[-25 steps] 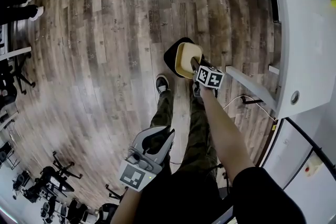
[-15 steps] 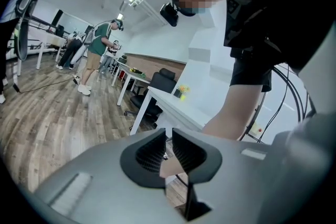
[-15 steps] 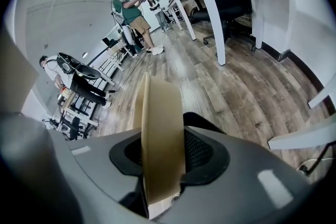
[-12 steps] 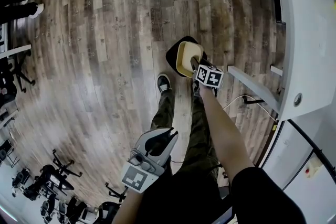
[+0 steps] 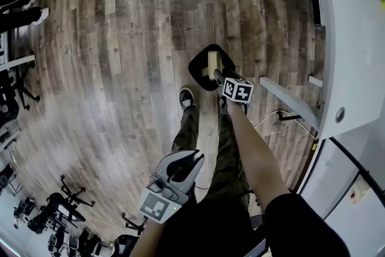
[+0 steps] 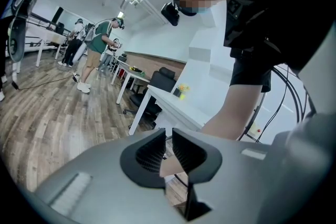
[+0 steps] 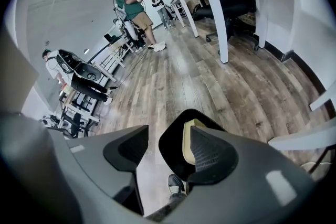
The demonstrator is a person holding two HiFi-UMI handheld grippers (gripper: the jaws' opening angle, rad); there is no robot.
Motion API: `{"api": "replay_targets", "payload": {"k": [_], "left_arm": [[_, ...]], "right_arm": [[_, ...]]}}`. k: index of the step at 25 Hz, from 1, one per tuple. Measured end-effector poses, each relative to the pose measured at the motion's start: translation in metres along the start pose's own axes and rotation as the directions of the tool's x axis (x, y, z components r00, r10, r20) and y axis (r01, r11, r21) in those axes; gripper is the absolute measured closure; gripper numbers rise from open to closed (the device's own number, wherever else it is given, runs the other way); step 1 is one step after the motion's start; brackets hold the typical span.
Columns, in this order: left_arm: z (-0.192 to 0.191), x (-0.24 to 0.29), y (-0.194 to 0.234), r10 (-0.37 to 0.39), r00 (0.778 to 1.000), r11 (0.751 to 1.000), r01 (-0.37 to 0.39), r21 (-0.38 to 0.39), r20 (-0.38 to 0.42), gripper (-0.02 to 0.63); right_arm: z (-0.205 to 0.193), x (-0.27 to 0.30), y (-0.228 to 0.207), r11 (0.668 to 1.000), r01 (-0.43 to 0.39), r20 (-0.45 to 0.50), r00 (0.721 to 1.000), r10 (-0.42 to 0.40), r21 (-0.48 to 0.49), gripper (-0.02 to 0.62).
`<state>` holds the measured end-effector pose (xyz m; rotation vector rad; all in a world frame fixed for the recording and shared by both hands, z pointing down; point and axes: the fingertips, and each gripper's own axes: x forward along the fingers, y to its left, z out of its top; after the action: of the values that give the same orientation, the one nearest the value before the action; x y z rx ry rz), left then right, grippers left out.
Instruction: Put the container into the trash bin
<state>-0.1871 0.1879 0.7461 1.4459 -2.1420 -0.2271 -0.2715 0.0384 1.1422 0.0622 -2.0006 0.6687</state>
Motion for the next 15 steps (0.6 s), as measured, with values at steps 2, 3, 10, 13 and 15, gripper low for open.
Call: {"api": "replay_targets", "payload": {"k": [2, 3, 10, 13, 15], "left_arm": [[-0.003, -0.001, -0.002, -0.004, 1.000, 1.000, 0.004, -0.004, -0.006, 0.566], [-0.004, -0.001, -0.002, -0.010, 1.000, 1.000, 0.010, -0.005, -0.009, 0.566], [0.006, 0.006, -0.011, -0.057, 0.998, 0.998, 0.057, 0.019, 0.000, 0.566], [0.023, 0.000, -0.012, -0.051, 0.999, 0.999, 0.050, 0.012, 0.016, 0.566], [0.041, -0.008, -0.009, -0.043, 0.998, 0.999, 0.043, 0.006, 0.040, 0.566]], "right_arm": [[-0.004, -0.005, 0.001, 1.000, -0.001, -0.002, 1.000, 0.001, 0.000, 0.330], [-0.008, -0.008, 0.002, 1.000, 0.000, -0.005, 1.000, 0.000, 0.001, 0.330], [-0.010, -0.058, 0.038, 0.991, -0.070, -0.013, 0.998, 0.069, -0.116, 0.337], [-0.001, -0.096, 0.064, 0.974, -0.099, 0.018, 0.994, 0.105, -0.202, 0.376], [0.012, -0.124, 0.087, 0.962, -0.114, 0.059, 0.989, 0.133, -0.248, 0.389]]}}
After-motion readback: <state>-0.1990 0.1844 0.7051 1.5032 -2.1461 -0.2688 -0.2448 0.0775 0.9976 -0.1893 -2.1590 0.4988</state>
